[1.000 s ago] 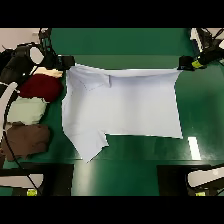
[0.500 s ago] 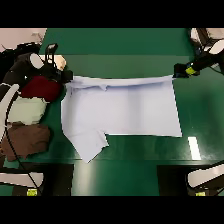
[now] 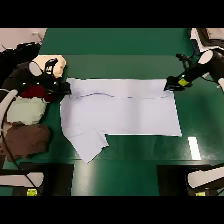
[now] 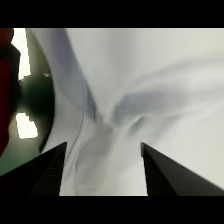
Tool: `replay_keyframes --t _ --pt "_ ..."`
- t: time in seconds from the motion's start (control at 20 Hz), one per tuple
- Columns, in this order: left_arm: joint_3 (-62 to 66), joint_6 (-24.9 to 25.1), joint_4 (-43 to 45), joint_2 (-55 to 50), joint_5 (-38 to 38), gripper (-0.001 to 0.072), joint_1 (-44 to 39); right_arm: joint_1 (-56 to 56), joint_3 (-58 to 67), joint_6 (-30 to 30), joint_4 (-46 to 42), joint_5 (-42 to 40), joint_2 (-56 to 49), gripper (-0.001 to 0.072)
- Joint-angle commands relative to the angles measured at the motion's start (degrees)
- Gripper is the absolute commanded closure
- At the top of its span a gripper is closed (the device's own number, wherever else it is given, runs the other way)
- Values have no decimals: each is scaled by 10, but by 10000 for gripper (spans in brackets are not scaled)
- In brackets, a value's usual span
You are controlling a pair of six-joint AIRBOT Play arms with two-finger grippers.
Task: Fold the shirts.
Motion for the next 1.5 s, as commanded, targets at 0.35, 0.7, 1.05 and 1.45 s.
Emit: replay_keyframes --t 0.35,0.7,1.05,1.45 --pt "-362 -43 -93 333 -112 166 19 -74 -206 0 2 -14 243 313" --pt "-504 -41 -178 373 -19 166 19 -69 -239 0 7 -34 279 313" --pt "-530 -3 -261 373 57 456 19 -70 -239 1 6 -18 279 314" --pt "-436 36 -259 373 9 686 19 -164 -393 0 -42 25 337 312"
